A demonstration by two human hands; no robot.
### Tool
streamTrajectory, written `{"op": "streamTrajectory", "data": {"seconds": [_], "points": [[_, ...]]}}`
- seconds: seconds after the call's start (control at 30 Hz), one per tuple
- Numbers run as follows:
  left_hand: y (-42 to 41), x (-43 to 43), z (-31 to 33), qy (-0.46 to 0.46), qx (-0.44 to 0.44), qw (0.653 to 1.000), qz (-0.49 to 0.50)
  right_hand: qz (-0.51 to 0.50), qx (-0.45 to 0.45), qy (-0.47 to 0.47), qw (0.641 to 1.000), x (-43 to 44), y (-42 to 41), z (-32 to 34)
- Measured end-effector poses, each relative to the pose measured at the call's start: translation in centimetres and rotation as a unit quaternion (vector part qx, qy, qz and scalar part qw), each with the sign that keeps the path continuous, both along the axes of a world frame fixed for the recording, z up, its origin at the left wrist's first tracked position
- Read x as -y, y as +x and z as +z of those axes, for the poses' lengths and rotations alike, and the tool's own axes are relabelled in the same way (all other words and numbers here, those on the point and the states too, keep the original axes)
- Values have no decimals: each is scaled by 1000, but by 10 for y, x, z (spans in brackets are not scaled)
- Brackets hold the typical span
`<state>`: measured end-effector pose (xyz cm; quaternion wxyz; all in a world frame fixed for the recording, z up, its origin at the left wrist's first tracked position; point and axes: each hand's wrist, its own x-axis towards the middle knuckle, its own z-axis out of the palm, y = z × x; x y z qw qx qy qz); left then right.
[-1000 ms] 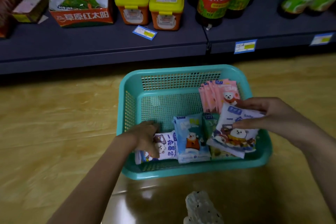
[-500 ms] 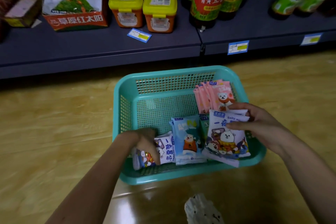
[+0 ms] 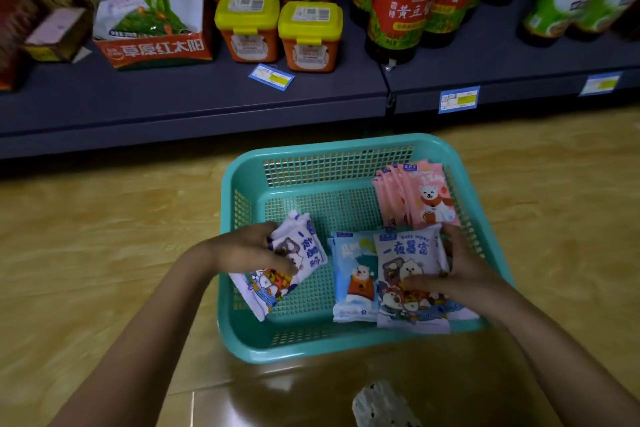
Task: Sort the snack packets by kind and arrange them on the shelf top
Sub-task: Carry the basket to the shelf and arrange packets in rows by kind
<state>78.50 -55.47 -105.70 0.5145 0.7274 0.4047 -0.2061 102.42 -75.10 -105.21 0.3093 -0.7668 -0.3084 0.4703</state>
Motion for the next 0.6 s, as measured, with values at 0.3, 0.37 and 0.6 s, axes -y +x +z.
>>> {"op": "streamTrajectory", "data": {"seconds": [0.3,0.37,0.6], "points": [[-18,5,75,-77,178,913,358,-106,-166,51,979,-38,-1,79],[-24,8,120,-102,200,878,422,-111,-197,56,973,-51,-10,124],[-58,18,350,-130,243,814,512,-60,-231,88,967,-79,-55,346]]}}
